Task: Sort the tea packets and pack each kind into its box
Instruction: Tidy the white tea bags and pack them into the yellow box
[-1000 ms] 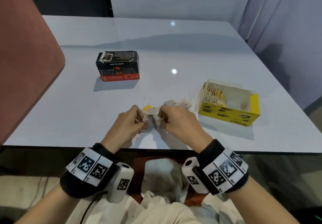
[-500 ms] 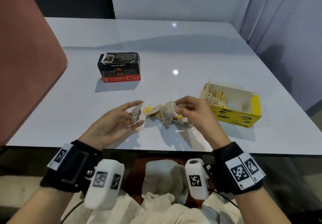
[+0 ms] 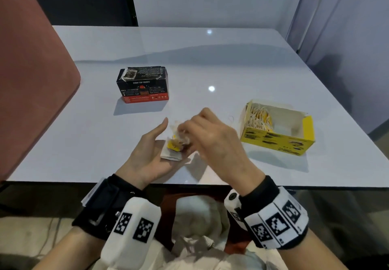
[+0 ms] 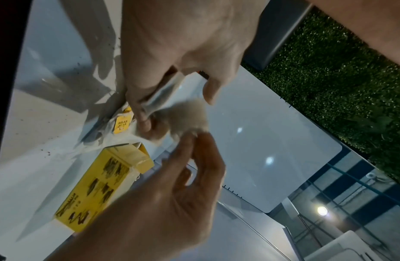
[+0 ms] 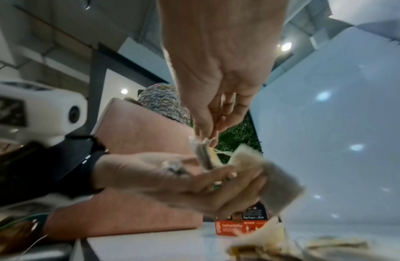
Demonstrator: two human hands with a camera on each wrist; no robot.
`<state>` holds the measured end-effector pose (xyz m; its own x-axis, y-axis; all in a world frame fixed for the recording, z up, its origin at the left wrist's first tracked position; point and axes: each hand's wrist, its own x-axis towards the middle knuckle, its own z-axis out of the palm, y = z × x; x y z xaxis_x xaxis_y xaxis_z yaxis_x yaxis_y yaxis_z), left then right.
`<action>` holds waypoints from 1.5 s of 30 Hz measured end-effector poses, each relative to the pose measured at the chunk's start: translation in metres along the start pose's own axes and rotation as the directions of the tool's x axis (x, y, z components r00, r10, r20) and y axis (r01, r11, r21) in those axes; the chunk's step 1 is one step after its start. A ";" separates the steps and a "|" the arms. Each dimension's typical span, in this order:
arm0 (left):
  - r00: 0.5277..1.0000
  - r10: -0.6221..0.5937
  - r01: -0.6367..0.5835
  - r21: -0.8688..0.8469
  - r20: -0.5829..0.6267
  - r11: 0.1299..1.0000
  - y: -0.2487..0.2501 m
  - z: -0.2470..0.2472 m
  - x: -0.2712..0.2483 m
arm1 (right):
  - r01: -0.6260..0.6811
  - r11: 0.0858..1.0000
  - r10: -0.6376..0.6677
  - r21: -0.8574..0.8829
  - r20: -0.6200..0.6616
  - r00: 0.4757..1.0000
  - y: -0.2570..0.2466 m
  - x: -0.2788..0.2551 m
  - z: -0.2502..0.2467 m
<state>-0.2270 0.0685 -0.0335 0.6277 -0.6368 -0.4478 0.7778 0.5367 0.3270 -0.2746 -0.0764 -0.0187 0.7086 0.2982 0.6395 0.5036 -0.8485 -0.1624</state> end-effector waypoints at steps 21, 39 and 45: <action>0.999 -0.002 -0.008 0.295 0.033 0.955 -0.001 0.000 0.013 | -0.404 0.891 0.291 0.208 0.422 0.859 0.027 -0.004 0.010; 0.993 0.069 -0.081 0.125 0.098 0.989 -0.004 0.007 0.015 | -0.659 -0.076 0.592 0.748 0.566 0.574 0.015 0.017 -0.009; 0.986 0.165 -0.167 0.075 0.025 0.983 -0.004 0.006 0.018 | -0.767 0.127 0.603 0.629 0.565 0.563 -0.001 0.016 0.008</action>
<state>-0.2189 0.0513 -0.0381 0.7481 -0.5531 -0.3668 0.6627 0.5924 0.4582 -0.2598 -0.0676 -0.0144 0.9819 -0.0972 -0.1625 -0.1690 -0.0620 -0.9837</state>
